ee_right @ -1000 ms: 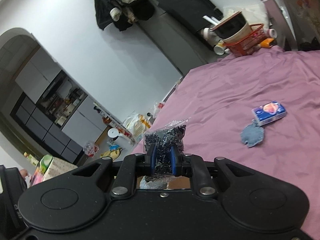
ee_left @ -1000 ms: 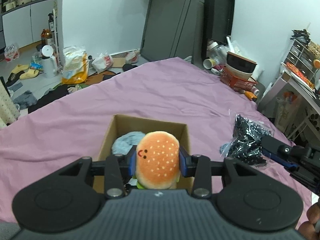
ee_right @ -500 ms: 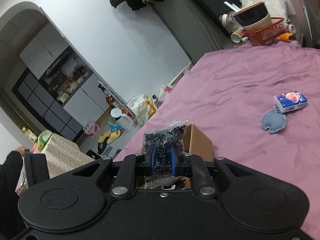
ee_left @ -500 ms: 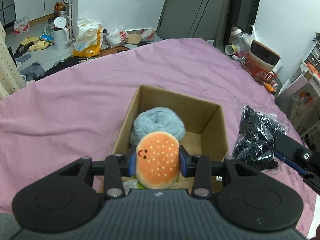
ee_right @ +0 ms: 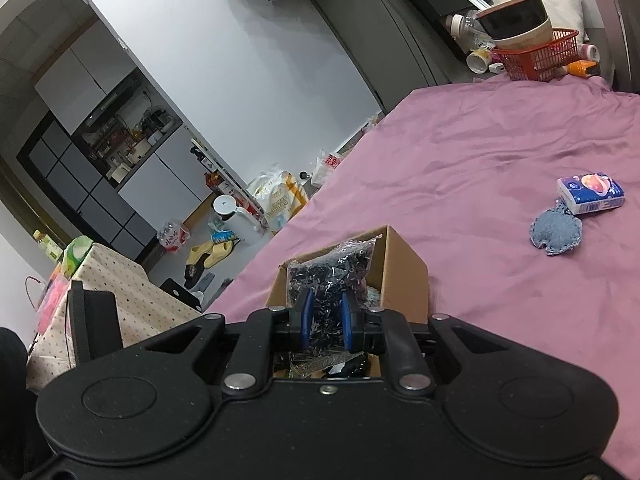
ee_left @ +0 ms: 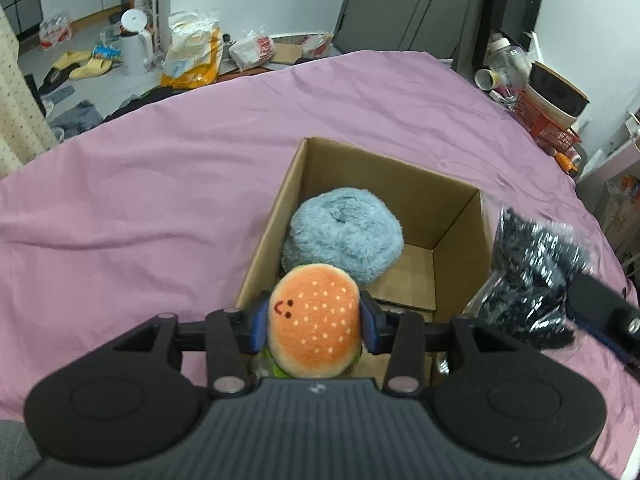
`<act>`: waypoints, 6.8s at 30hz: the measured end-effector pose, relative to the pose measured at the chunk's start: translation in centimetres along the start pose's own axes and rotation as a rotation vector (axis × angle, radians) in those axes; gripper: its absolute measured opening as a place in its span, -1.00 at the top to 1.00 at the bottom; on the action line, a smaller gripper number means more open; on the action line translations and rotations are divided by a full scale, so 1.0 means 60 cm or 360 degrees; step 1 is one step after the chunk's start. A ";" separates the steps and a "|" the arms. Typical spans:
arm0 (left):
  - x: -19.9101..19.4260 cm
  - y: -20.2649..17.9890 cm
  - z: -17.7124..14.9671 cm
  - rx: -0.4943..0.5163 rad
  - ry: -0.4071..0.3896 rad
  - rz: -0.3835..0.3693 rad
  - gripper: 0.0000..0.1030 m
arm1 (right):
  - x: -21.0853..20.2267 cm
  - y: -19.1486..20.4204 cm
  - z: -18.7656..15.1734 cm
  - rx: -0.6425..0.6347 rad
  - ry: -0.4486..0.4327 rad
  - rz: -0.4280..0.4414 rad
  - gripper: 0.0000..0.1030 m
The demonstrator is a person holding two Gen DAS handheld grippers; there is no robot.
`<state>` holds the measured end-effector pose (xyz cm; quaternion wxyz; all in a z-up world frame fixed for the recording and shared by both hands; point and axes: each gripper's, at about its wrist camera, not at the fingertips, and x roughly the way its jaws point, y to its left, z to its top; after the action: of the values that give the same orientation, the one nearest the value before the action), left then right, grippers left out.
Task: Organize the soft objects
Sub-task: 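Carry burger and pouch to the box and open both tools inside, then move both tools back toward the denim pad and tissue packet, then grasp the denim pad with the left tool while the right tool grasps the tissue packet, then carry pad and packet over the box and release both inside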
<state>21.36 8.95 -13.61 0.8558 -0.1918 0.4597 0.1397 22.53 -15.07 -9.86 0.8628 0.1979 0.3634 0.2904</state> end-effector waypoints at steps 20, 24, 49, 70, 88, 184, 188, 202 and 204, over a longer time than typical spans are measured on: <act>-0.089 -0.008 0.030 0.0052 -0.0207 -0.0001 -0.25 | 0.041 0.025 -0.043 -0.0128 0.0219 -0.0071 0.68; -0.100 -0.010 0.024 0.0053 -0.0231 0.0015 -0.25 | 0.036 0.032 -0.048 -0.0129 0.0254 -0.0068 0.53; -0.170 -0.121 0.047 0.0154 -0.0360 -0.0064 -0.44 | -0.105 -0.037 0.089 -0.0011 -0.0050 -0.0179 -0.76; -0.059 -0.281 0.053 0.0301 -0.0286 -0.0186 -0.45 | -0.096 -0.246 0.130 0.0214 -0.0200 -0.0375 -0.94; 0.107 -0.375 0.035 0.0283 -0.0068 -0.0280 -0.38 | -0.018 -0.411 0.119 0.0834 -0.0150 -0.0274 -0.53; 0.034 -0.087 0.031 0.0043 -0.0060 -0.0210 0.52 | -0.003 -0.136 0.103 0.0233 -0.0091 0.0006 0.63; 0.050 -0.089 0.032 0.0063 -0.0008 -0.0181 0.44 | 0.013 -0.124 0.098 0.0204 -0.0056 0.0004 0.62; 0.021 -0.044 0.060 -0.0031 -0.0032 -0.0240 0.02 | 0.076 -0.075 0.073 0.0087 0.0079 -0.0039 0.62; 0.016 -0.039 0.063 -0.0032 -0.0039 -0.0242 0.02 | 0.083 -0.065 0.072 0.0044 0.0078 -0.0070 0.62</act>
<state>25.62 8.67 -12.05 0.8675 -0.2332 0.4318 0.0812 29.99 -15.36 -11.73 0.8570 0.1945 0.3926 0.2712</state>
